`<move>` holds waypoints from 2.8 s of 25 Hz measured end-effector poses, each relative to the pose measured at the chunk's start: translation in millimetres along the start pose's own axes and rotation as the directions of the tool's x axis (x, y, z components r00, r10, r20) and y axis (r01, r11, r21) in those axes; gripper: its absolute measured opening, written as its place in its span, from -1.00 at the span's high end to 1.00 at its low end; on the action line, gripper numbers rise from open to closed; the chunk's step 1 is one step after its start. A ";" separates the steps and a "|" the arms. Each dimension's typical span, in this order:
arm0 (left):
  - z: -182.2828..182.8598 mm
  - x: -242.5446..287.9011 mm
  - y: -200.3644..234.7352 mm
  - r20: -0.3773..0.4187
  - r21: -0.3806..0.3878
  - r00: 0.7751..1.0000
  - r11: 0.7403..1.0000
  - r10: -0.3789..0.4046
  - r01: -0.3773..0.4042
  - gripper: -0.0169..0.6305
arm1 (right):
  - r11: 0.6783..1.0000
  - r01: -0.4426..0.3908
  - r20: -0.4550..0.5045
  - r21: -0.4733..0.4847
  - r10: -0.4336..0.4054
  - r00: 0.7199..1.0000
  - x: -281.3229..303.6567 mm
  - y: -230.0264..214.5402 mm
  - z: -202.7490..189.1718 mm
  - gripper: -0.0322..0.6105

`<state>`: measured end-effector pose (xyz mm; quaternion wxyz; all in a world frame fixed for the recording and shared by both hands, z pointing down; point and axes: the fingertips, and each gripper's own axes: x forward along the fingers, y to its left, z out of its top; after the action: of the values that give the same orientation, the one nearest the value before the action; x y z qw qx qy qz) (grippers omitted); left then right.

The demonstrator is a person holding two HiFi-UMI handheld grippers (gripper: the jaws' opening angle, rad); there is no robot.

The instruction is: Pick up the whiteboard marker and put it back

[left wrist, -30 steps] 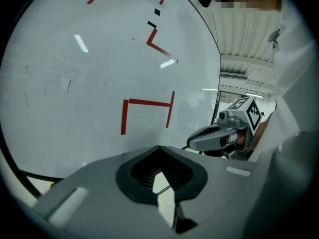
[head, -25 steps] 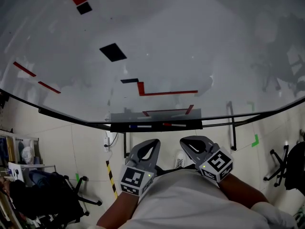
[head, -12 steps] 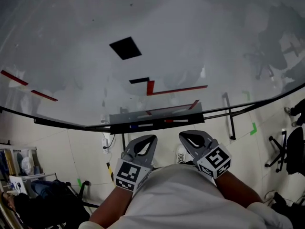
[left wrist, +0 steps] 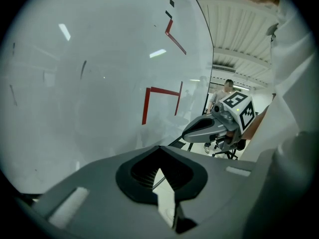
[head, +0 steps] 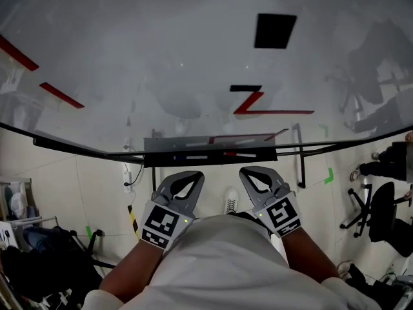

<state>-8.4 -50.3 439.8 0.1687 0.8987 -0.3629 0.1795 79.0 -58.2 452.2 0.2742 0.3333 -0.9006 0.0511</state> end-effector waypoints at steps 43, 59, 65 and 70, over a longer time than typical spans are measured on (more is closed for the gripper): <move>-8.7 -11.5 16.3 0.010 -0.068 0.999 0.996 0.049 -0.048 0.90 | 0.882 -0.095 -0.370 -0.461 -0.094 0.924 62.6 -30.6 -82.1 0.72; -10.2 -8.3 10.3 -0.001 -0.062 0.999 0.998 0.032 -0.032 0.90 | 0.845 -0.161 -0.433 -0.509 -0.089 0.897 71.6 -34.3 -94.1 0.72; -9.4 -10.9 10.1 0.003 -0.062 0.999 0.997 0.035 -0.034 0.90 | 0.826 -0.186 -0.451 -0.531 -0.090 0.888 77.4 -32.9 -97.7 0.72; -10.9 -14.0 11.2 0.002 -0.067 0.999 0.997 0.042 -0.042 0.90 | 0.819 -0.194 -0.458 -0.539 -0.092 0.884 81.8 -33.3 -100.1 0.72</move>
<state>-27.9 -44.9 445.2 0.1943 0.8850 -0.3879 0.1691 94.6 -103.3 576.8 0.5667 0.1887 -0.7905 -0.1351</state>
